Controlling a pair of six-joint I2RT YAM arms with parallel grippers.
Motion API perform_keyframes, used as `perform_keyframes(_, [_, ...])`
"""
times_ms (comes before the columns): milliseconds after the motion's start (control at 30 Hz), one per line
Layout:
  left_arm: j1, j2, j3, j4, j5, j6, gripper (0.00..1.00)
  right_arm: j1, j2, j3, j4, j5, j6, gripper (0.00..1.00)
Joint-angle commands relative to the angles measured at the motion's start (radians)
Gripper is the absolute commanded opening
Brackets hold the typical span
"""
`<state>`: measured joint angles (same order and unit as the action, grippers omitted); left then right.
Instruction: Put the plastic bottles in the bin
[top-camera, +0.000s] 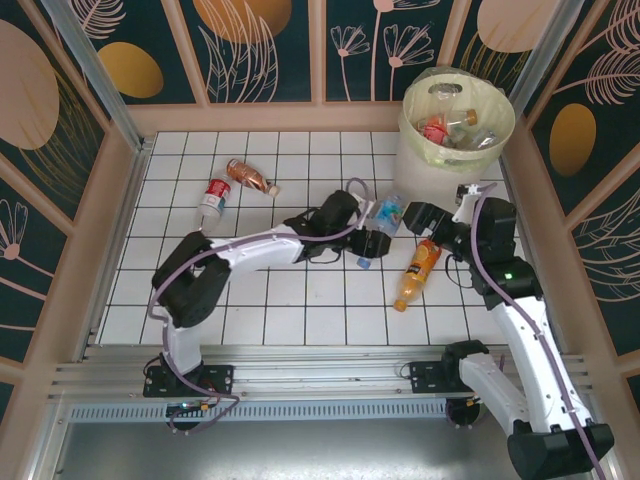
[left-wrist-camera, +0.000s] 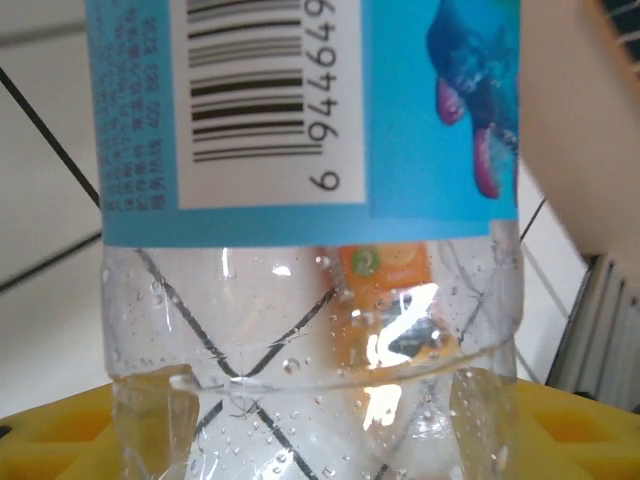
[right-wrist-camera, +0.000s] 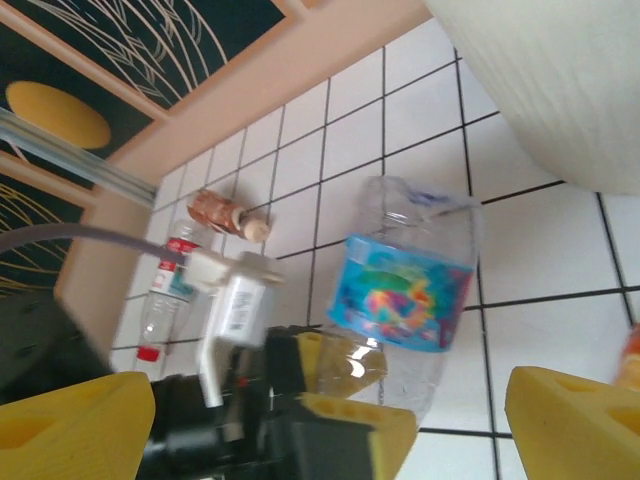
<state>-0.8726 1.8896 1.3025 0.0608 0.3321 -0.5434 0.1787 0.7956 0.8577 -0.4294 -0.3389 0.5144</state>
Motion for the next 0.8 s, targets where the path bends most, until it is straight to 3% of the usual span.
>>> perform_keyframes(0, [0.016, -0.076, -0.081, 0.165, 0.014, -0.010, 0.66, 0.006, 0.021, -0.041, 0.150, -0.060, 0.069, 0.92])
perform_keyframes(333, [0.022, -0.170, -0.219, 0.318, 0.068, -0.020, 0.68, 0.018, 0.160, -0.069, 0.316, -0.228, 0.050, 0.97])
perform_keyframes(767, [0.022, -0.210, -0.231, 0.346, 0.114, -0.013, 0.71, 0.065, 0.307, -0.053, 0.429, -0.247, 0.054, 0.95])
